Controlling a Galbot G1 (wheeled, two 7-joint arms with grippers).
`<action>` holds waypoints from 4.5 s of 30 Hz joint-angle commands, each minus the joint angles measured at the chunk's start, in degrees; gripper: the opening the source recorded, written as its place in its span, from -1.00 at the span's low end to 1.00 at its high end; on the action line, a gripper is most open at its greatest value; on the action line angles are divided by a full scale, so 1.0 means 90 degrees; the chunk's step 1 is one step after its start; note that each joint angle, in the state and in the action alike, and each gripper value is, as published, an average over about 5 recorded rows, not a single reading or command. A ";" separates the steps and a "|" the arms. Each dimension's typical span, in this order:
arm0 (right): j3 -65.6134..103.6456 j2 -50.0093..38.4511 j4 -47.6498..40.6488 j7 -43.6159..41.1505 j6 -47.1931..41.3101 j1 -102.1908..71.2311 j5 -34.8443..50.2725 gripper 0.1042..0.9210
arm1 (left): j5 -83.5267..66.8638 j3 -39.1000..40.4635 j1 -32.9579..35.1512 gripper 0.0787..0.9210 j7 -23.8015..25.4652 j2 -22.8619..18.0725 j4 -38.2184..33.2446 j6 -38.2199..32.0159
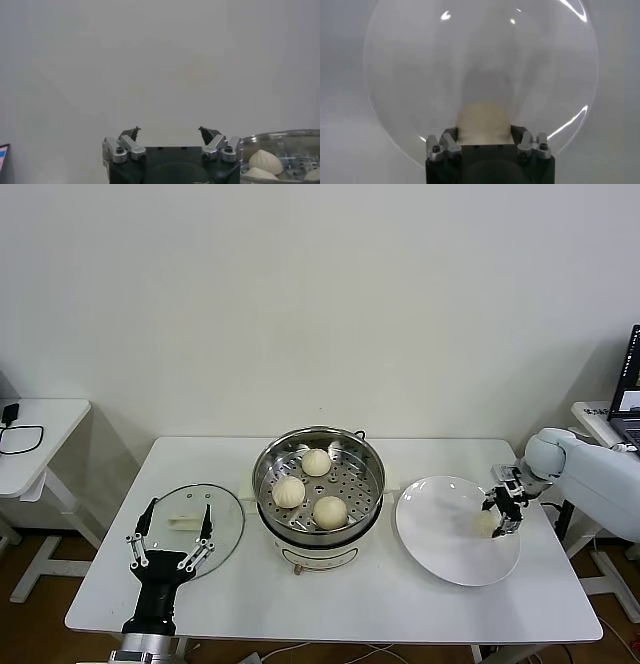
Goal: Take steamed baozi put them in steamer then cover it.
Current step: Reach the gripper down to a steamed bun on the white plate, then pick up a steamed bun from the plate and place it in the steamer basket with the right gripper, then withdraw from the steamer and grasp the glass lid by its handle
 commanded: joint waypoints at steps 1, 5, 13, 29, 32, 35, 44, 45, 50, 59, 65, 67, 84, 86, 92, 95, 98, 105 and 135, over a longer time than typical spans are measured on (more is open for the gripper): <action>-0.0340 -0.0105 0.0482 -0.0283 0.0020 0.0763 0.0164 0.33 | -0.0019 0.0005 -0.0027 0.77 0.0003 0.0012 -0.0041 0.0008; -0.0821 -0.0040 0.0787 -0.0739 0.0062 0.1639 0.0479 0.32 | -0.0027 0.0031 -0.0059 0.77 0.0001 0.0037 -0.0051 0.0013; -0.1922 0.0809 0.1612 -0.1428 -0.0485 0.3890 0.1943 0.32 | -0.0026 0.0095 -0.0108 0.77 -0.0002 0.0097 -0.0056 0.0012; -0.2519 0.3259 0.2017 -0.0636 -0.1694 0.4359 0.3648 0.32 | -0.0032 0.0090 -0.0155 0.77 -0.0032 0.0110 -0.0030 -0.0008; -0.2556 0.3409 0.1980 -0.0530 -0.1779 0.4085 0.3523 0.31 | -0.0040 0.0065 -0.0148 0.77 -0.0039 0.0107 -0.0033 -0.0010; -0.2595 0.3479 0.1907 -0.0478 -0.1816 0.3853 0.3352 0.30 | -0.0045 0.0040 -0.0143 0.77 -0.0045 0.0111 -0.0034 -0.0009; -0.2613 0.3569 0.1554 -0.0400 -0.1813 0.3279 0.2837 0.29 | -0.0051 0.0010 -0.0143 0.77 -0.0061 0.0108 -0.0039 0.0009; -0.2609 0.3571 0.1525 -0.0396 -0.1811 0.3228 0.2795 0.29 | -0.0051 0.0006 -0.0141 0.77 -0.0062 0.0107 -0.0038 0.0010; -0.2614 0.3571 0.1382 -0.0378 -0.1789 0.3046 0.2578 0.29 | -0.0058 -0.0018 -0.0132 0.77 -0.0068 0.0107 -0.0027 0.0004; -0.2637 0.3583 0.1274 -0.0345 -0.1772 0.2893 0.2398 0.30 | -0.0063 -0.0024 -0.0147 0.77 -0.0079 0.0094 -0.0022 0.0001; -0.2643 0.3596 0.1226 -0.0322 -0.1757 0.2865 0.2309 0.35 | -0.0076 -0.0048 -0.0142 0.77 -0.0085 0.0092 -0.0021 -0.0010; -0.2643 0.3596 0.1222 -0.0314 -0.1748 0.2866 0.2298 0.38 | -0.0082 -0.0058 -0.0142 0.77 -0.0085 0.0093 -0.0021 -0.0010; -0.2126 0.3062 0.1763 -0.0370 -0.1597 0.3067 0.2174 0.76 | -0.0072 -0.0085 -0.0180 0.77 -0.0087 0.0093 -0.0056 0.0039; -0.1758 0.2757 0.2024 -0.0320 -0.1527 0.3098 0.2167 0.76 | -0.0045 -0.0079 -0.0207 0.77 -0.0087 0.0106 -0.0053 0.0057; -0.0472 0.1427 0.3012 0.2095 -0.0605 0.2751 0.2666 0.76 | 0.0355 -0.0105 -0.0411 0.77 -0.0132 0.0208 0.0088 0.0040; 0.0132 0.0750 0.3555 0.4885 0.0032 0.2177 0.2879 0.76 | 0.0781 -0.0151 -0.0606 0.77 -0.0194 0.0254 0.0222 0.0030; 0.1219 0.0215 0.3888 0.7029 0.0372 0.1165 0.2942 0.76 | 0.1223 -0.0185 -0.0816 0.77 -0.0259 0.0302 0.0372 0.0065; 0.5221 -0.0190 0.4082 0.8903 0.1428 -0.2801 0.2968 0.76 | 0.2061 -0.0220 -0.1196 0.77 -0.0335 0.0460 0.0772 0.0245; 1.0741 0.3050 0.4350 0.8063 0.2495 -0.8987 0.1655 0.76 | 0.7803 -0.0841 -0.1884 0.77 -0.1036 0.0995 0.4326 -0.0677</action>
